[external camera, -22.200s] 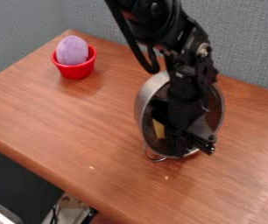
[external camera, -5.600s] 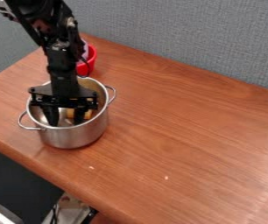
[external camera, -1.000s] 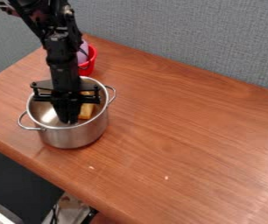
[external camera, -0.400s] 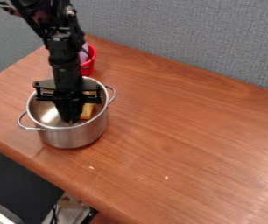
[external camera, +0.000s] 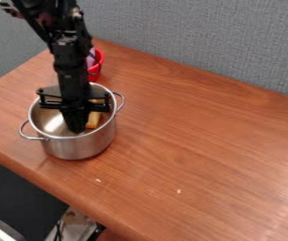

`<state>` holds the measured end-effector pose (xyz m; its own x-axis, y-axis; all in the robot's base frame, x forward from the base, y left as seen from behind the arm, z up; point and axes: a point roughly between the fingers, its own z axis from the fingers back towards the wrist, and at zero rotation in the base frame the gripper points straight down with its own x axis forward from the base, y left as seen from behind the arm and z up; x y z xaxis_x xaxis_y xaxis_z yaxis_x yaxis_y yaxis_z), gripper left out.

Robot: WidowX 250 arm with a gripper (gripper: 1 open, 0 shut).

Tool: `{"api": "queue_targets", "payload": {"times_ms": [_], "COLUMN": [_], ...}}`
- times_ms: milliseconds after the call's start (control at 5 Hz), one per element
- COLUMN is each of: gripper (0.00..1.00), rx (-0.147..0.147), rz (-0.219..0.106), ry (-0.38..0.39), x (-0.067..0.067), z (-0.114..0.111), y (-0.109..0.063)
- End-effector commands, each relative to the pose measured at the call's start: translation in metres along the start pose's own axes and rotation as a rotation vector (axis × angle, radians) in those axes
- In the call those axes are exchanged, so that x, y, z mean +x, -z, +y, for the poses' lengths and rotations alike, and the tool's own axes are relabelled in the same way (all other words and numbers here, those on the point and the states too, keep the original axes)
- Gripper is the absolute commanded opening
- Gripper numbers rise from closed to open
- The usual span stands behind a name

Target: Remove the yellow object from the metal pot

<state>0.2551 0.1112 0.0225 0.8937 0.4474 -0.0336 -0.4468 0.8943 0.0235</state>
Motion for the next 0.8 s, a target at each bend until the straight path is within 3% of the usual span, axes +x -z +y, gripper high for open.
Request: {"api": "queue_targets", "payload": {"times_ms": [0,200,400,600], "gripper": [1.0,0.0,1.0,1.0], "rx": [0.007,0.008,0.009,0.011], "rz": [-0.024,-0.025,-0.024,-0.025], "ry": [0.024,0.03,0.036,0.041], "x": [0.0018,0.0016,0.0009,0.0004], "z": [-0.003,-0.0041,-0.0051,-0.006], "y": [-0.0044,-0.0033,-0.0023,-0.001]}}
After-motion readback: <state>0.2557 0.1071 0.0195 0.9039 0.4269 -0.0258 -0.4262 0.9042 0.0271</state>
